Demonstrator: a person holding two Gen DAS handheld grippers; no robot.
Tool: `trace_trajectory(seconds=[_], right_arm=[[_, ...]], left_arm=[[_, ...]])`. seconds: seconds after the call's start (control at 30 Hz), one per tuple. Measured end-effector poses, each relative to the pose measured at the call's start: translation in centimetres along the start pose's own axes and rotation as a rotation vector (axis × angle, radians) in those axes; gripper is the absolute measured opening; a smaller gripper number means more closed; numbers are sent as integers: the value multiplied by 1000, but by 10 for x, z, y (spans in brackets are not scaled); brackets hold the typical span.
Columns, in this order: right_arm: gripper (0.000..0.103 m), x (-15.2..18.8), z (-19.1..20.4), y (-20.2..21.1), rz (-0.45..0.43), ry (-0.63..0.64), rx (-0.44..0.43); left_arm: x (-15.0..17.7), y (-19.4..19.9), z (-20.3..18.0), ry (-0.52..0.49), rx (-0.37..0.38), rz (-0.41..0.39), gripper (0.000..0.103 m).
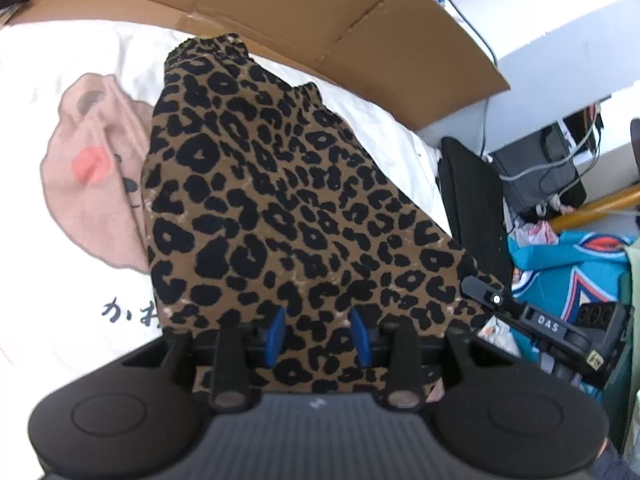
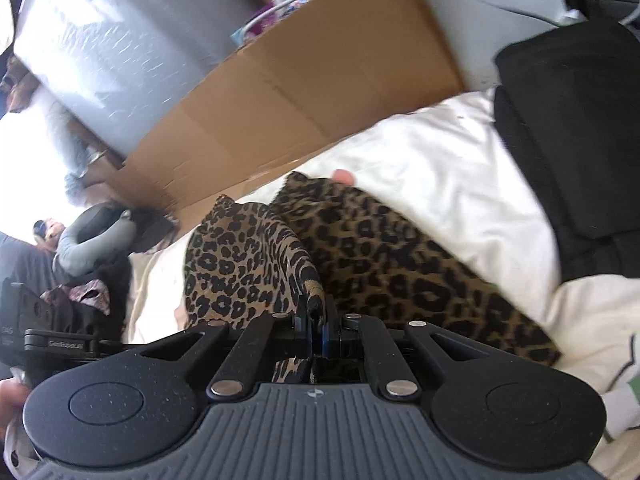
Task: Fold clothes
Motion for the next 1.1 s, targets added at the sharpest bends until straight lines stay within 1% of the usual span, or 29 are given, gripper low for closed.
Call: trace_trajectory(seconds=[0.2, 0.4, 0.53, 0.67, 0.83, 0.97, 1.1], right_arm=[[3, 1, -27, 6, -34, -63, 24], [3, 1, -47, 15, -80, -124, 50], [3, 6, -62, 21, -95, -164, 72], [3, 17, -77, 23, -90, -202, 93], [3, 25, -84, 25, -109, -239, 82], [3, 25, -84, 26, -118, -238, 78], [3, 27, -87, 26, -118, -258, 75]], left_arm=[[-12, -1, -22, -105, -43, 27, 38], [-28, 1, -51, -214, -70, 33, 38], [-45, 1, -69, -263, -90, 25, 42], [-73, -6, -82, -274, -128, 7, 43], [-113, -20, -90, -268, -183, -18, 43], [-137, -31, -91, -235, -225, -31, 43], [-153, -48, -95, -197, -264, -25, 43]])
Point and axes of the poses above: each gripper's, at about its wrist camera, not at the fingertips, and y roughly against the way its jaws point, z to its left, x to its underside, the point moved 10 cm from there along -y, roughly the way its jaws point, and after that the axes turned 10 degrees about -x, right-handed, at the moved point
